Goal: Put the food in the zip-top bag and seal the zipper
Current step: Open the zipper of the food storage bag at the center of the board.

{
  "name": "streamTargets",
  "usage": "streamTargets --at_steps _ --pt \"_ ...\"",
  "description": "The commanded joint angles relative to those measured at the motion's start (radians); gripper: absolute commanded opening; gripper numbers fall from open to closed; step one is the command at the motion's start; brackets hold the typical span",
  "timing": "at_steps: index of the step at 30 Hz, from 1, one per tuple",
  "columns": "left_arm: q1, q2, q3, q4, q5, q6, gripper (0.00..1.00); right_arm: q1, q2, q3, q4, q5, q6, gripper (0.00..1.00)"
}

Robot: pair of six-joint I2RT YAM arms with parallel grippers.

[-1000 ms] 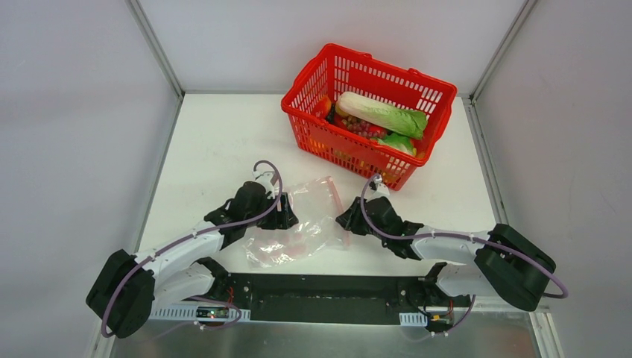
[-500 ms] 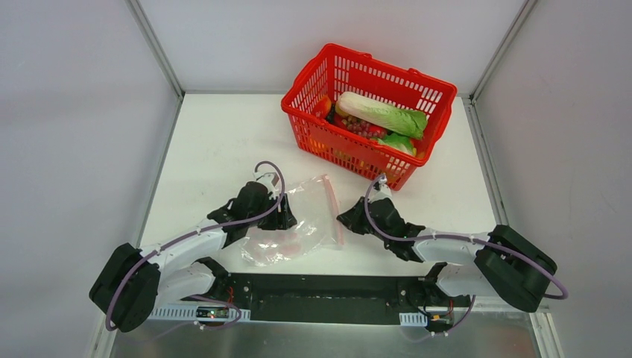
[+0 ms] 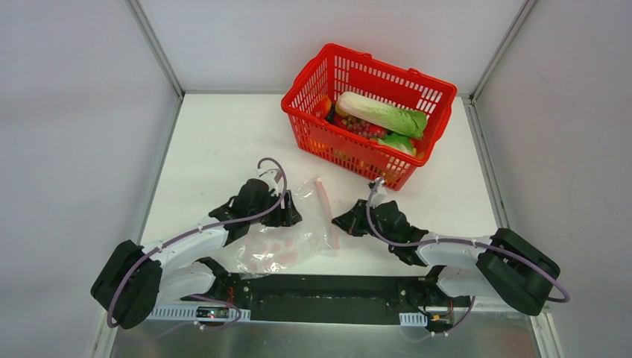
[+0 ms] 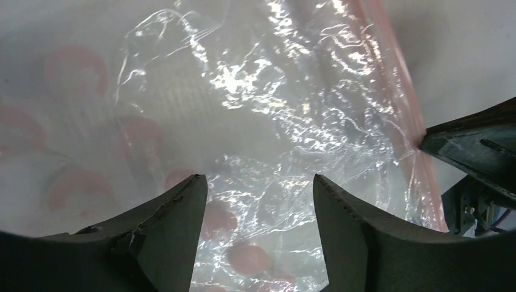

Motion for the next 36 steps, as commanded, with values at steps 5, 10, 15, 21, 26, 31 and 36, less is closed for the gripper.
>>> streamTargets --at_steps 5,10,15,21,26,31,36 --pt "-0.083 0.060 0.182 0.072 0.030 -0.072 0.69 0.058 0.020 0.085 -0.042 0.012 -0.195 0.00" --pt "-0.135 0.154 0.339 -0.099 -0.076 -0.137 0.70 0.110 0.018 0.109 -0.060 0.058 -0.241 0.00" --pt "-0.174 0.227 0.462 -0.264 -0.146 -0.110 0.70 0.182 -0.010 0.116 -0.069 0.172 -0.292 0.00" --pt "-0.209 0.287 0.527 -0.385 -0.202 -0.095 0.68 0.236 -0.048 0.087 -0.007 0.243 -0.342 0.00" --pt "-0.223 0.319 0.540 -0.401 -0.213 -0.103 0.66 0.263 -0.053 0.088 0.010 0.256 -0.389 0.00" --pt "-0.228 0.336 0.548 -0.401 -0.204 -0.098 0.45 0.277 -0.056 0.089 0.005 0.275 -0.397 0.00" --pt "-0.228 0.332 0.529 -0.375 -0.180 -0.091 0.19 0.282 -0.052 0.093 -0.009 0.277 -0.395 0.00"
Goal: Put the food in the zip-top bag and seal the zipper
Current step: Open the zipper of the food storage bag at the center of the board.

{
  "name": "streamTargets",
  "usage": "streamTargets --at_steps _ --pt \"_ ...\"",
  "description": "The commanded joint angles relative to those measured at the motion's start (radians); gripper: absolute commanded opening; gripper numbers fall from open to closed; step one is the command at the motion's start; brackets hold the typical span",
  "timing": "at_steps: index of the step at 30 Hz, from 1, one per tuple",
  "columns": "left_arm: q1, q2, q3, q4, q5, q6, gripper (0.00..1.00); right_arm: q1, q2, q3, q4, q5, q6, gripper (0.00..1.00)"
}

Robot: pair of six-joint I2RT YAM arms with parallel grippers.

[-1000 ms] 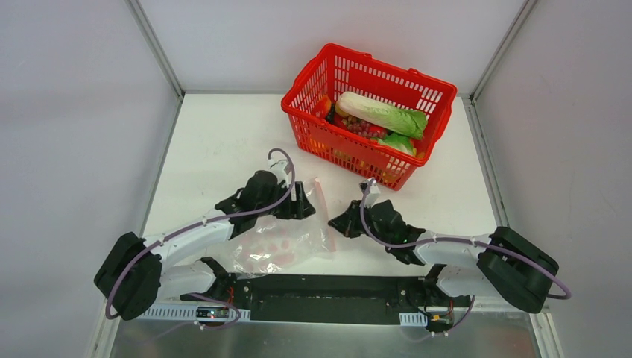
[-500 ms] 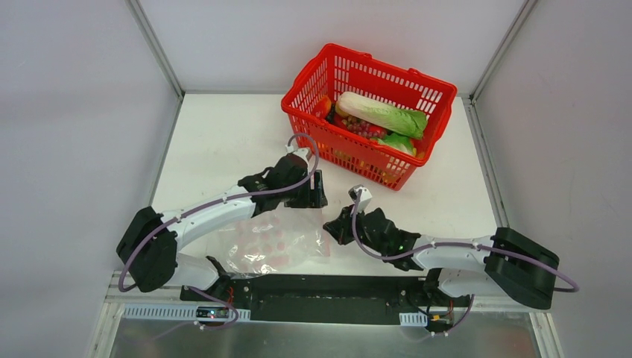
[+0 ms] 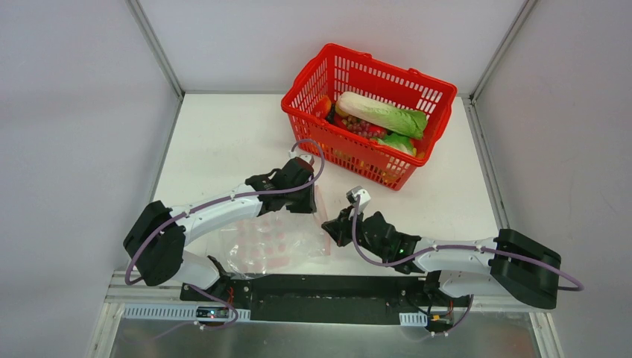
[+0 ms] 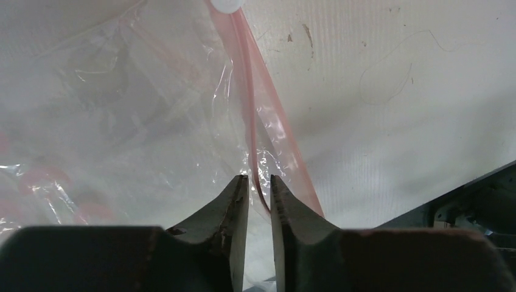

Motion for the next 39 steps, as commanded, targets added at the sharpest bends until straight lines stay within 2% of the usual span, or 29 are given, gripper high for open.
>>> streamTargets --at_steps 1,5,10,12,14,16,18,20,23,30,35,39 --pt "-0.012 0.005 0.018 0.001 0.005 0.017 0.15 0.008 -0.014 0.009 0.044 0.025 -0.017 0.00" --pt "-0.012 0.019 0.012 0.004 0.007 0.023 0.00 0.007 -0.009 0.008 0.048 0.010 -0.011 0.00" --pt "-0.013 -0.012 -0.020 0.017 0.007 0.026 0.00 0.008 -0.049 -0.002 0.040 0.048 0.047 0.17" --pt "-0.013 -0.039 -0.033 0.023 0.007 0.049 0.00 0.008 -0.103 0.000 -0.013 0.117 0.101 0.31" --pt "-0.012 -0.072 -0.054 0.041 0.033 0.072 0.00 -0.002 -0.134 0.019 -0.102 0.196 0.160 0.52" --pt "-0.013 -0.106 -0.074 0.070 0.066 0.094 0.00 -0.032 -0.139 0.057 -0.202 0.205 0.193 0.57" --pt "-0.014 -0.138 -0.092 0.099 0.094 0.104 0.00 -0.073 -0.123 0.089 -0.273 0.194 0.250 0.58" --pt "-0.014 -0.169 -0.100 0.112 0.104 0.109 0.00 -0.135 -0.093 0.095 -0.279 0.105 0.304 0.58" --pt "-0.017 -0.213 -0.106 0.110 0.105 0.120 0.00 -0.204 -0.046 0.076 -0.187 -0.091 0.361 0.60" --pt "-0.020 -0.247 -0.112 0.085 0.098 0.139 0.00 -0.214 0.070 0.126 -0.086 -0.261 0.383 0.64" --pt "-0.020 -0.246 -0.113 0.077 0.089 0.147 0.00 -0.214 0.108 0.131 -0.048 -0.271 0.413 0.62" --pt "-0.020 -0.245 -0.104 0.040 0.036 0.148 0.00 -0.212 0.033 0.077 -0.047 -0.107 0.483 0.59"
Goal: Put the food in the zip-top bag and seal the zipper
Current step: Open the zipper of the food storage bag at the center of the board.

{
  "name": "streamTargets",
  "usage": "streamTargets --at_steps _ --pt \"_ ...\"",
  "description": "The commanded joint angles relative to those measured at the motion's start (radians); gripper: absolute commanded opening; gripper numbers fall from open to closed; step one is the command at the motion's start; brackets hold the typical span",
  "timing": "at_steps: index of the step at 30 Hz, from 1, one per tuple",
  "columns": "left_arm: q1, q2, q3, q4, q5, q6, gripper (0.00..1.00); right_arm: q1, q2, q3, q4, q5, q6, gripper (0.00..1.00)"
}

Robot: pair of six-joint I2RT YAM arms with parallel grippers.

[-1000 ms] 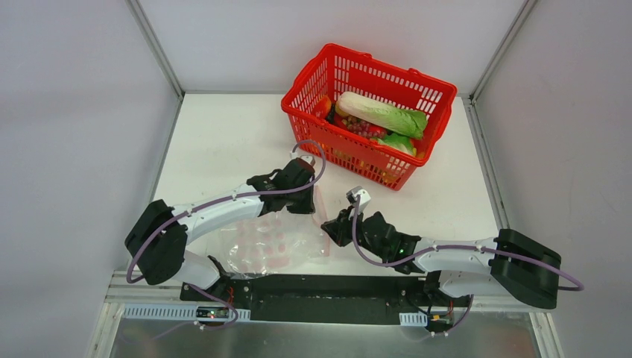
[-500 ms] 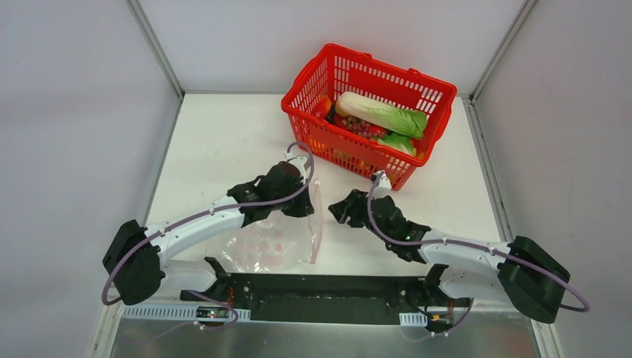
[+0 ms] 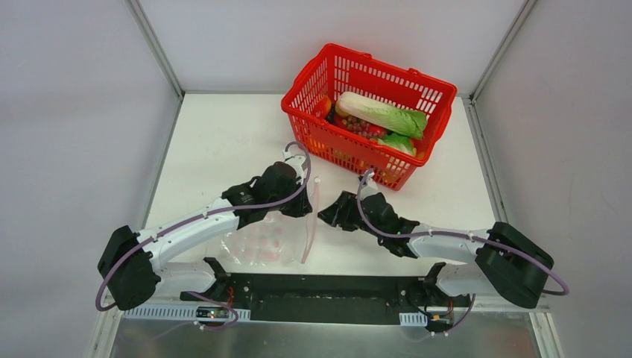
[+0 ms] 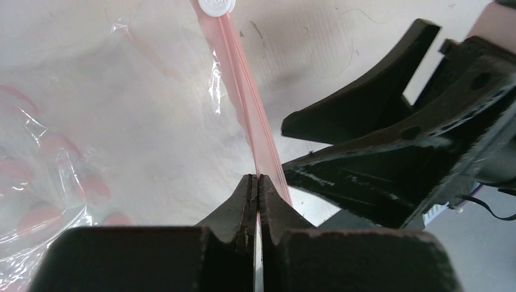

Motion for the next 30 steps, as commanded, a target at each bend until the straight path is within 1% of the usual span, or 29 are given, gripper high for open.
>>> streamTargets --at_steps 1,3,6,9,11,14,15,16,19,22,23,27,29,30 --pt "-0.014 -0.019 0.002 -0.034 -0.054 0.029 0.00 0.002 -0.097 -0.042 0.084 0.148 0.083 0.60" --pt "-0.015 -0.029 0.001 -0.035 -0.065 0.034 0.00 0.002 -0.142 -0.056 0.089 0.160 0.054 0.61" --pt "-0.015 -0.039 0.000 -0.028 -0.066 0.043 0.00 0.002 -0.153 -0.020 0.070 0.099 0.001 0.61" --pt "-0.014 -0.038 -0.001 -0.009 -0.052 0.045 0.00 0.003 -0.098 0.039 0.032 0.020 -0.003 0.59" --pt "-0.015 -0.033 0.000 0.005 -0.035 0.043 0.00 0.002 -0.039 0.055 0.067 -0.045 0.001 0.57" --pt "-0.014 -0.038 -0.006 0.018 -0.029 0.035 0.00 0.004 0.056 0.078 0.114 -0.079 0.031 0.50" --pt "-0.015 -0.039 -0.006 0.018 -0.028 0.035 0.00 0.009 0.078 0.074 0.150 -0.096 0.028 0.46" --pt "-0.015 -0.041 -0.004 0.014 -0.025 0.040 0.00 0.014 0.098 0.072 0.172 -0.090 0.033 0.40" --pt "-0.014 -0.053 -0.002 -0.007 -0.034 0.042 0.00 0.014 0.129 0.066 0.160 -0.046 0.068 0.23" --pt "-0.015 -0.077 -0.007 -0.037 -0.062 0.042 0.00 0.015 0.119 0.042 0.160 -0.019 0.061 0.04" --pt "-0.015 -0.089 -0.008 -0.054 -0.079 0.040 0.00 0.015 0.110 0.034 0.155 -0.011 0.047 0.00" --pt "-0.015 -0.135 0.008 -0.183 -0.193 0.026 0.00 0.019 0.045 0.034 0.058 0.093 0.015 0.00" --pt "-0.016 -0.146 0.017 -0.226 -0.210 0.028 0.07 0.030 0.016 0.034 0.062 0.113 0.013 0.00" --pt "-0.019 -0.150 0.010 -0.221 -0.200 0.022 0.13 0.042 0.012 0.043 0.067 0.115 0.012 0.00"
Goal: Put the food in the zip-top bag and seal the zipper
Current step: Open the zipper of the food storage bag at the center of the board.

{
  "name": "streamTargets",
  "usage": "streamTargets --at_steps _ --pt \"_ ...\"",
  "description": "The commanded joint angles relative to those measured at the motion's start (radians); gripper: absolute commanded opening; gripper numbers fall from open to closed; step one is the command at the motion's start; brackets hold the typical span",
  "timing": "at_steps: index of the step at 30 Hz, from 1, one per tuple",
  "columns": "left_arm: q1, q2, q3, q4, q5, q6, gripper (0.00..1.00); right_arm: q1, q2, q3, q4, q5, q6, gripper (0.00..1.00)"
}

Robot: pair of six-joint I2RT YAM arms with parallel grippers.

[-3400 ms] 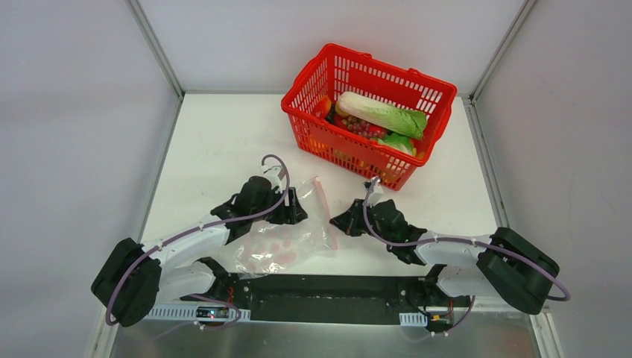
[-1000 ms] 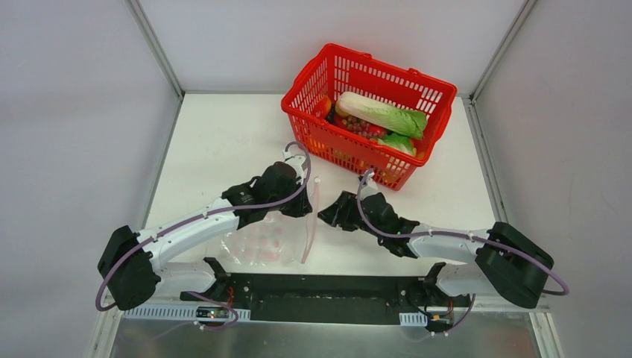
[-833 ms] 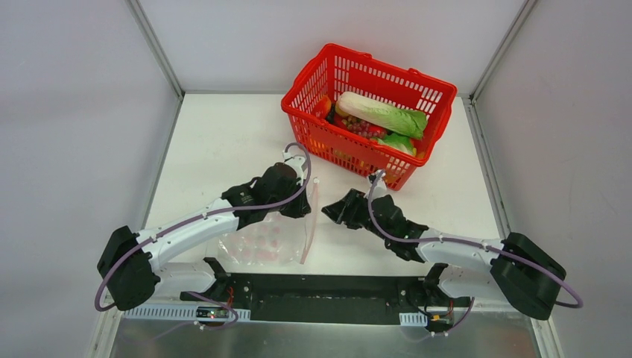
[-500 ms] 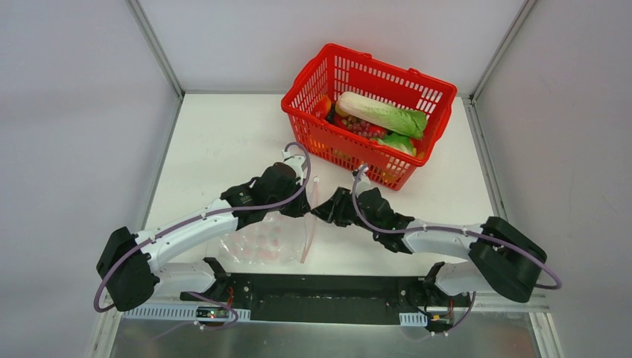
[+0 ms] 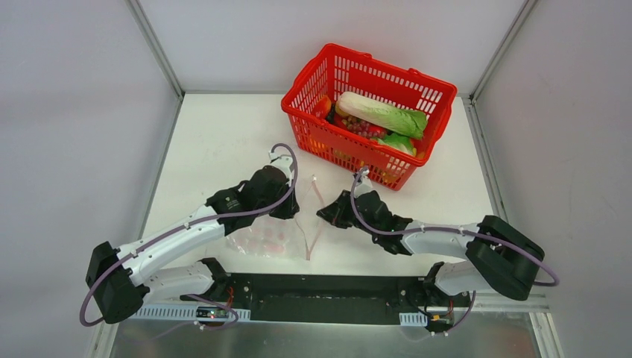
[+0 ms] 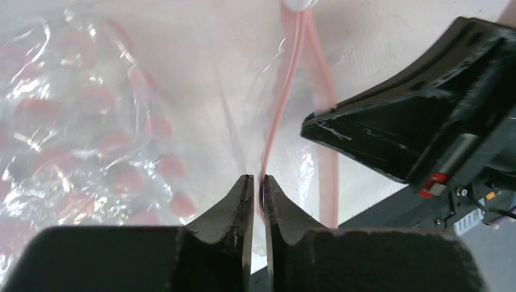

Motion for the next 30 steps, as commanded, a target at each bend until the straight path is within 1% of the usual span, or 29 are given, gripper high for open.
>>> streamTargets --at_steps 1,2,3,4,6,8,10,11,13,14,17,18,19,23,26,30 --pt "-0.016 -0.038 0.004 -0.074 -0.059 -0.013 0.20 0.038 -0.065 0.020 0.007 0.087 -0.027 0.00" --pt "-0.024 -0.035 -0.007 -0.049 -0.041 -0.020 0.29 0.055 -0.058 0.039 -0.003 0.088 -0.024 0.00" --pt "-0.034 -0.022 -0.007 -0.037 -0.029 -0.031 0.33 0.071 -0.052 0.053 -0.014 0.097 -0.014 0.00" --pt "-0.060 -0.005 0.001 -0.036 -0.032 -0.037 0.34 0.085 -0.047 0.060 -0.018 0.116 0.003 0.00" --pt "-0.107 0.025 0.018 -0.037 -0.084 -0.050 0.37 0.113 -0.031 0.064 -0.010 0.149 0.021 0.00" --pt "-0.131 0.049 0.020 -0.025 -0.120 -0.067 0.37 0.114 -0.023 0.084 -0.037 0.123 0.016 0.00" --pt "-0.137 0.071 0.031 -0.054 -0.153 -0.074 0.38 0.115 -0.031 0.100 -0.085 0.105 -0.019 0.00" --pt "-0.139 0.075 0.037 -0.080 -0.175 -0.070 0.36 0.114 -0.040 0.106 -0.109 0.094 -0.039 0.00" --pt "-0.144 0.057 0.033 -0.130 -0.272 -0.079 0.21 0.114 -0.072 0.112 -0.170 0.085 -0.071 0.00" --pt "-0.144 0.041 0.031 -0.154 -0.298 -0.082 0.16 0.115 -0.094 0.117 -0.203 0.081 -0.088 0.00" --pt "-0.144 -0.029 0.028 -0.176 -0.311 -0.063 0.04 0.113 -0.156 0.136 -0.294 0.070 -0.133 0.00" --pt "-0.143 -0.043 0.025 -0.169 -0.318 -0.060 0.02 0.114 -0.168 0.141 -0.307 0.061 -0.139 0.00" --pt "-0.143 -0.052 0.027 -0.165 -0.318 -0.056 0.00 0.115 -0.179 0.142 -0.319 0.055 -0.141 0.00" --pt "-0.144 -0.047 0.071 -0.186 -0.281 -0.031 0.00 0.114 -0.209 0.138 -0.333 0.056 -0.159 0.00" --pt "-0.143 -0.045 0.085 -0.212 -0.297 -0.028 0.00 0.114 -0.216 0.155 -0.358 0.031 -0.185 0.00" --pt "-0.143 -0.093 0.054 -0.201 -0.302 -0.039 0.00 0.115 -0.202 0.195 -0.426 0.003 -0.200 0.00"
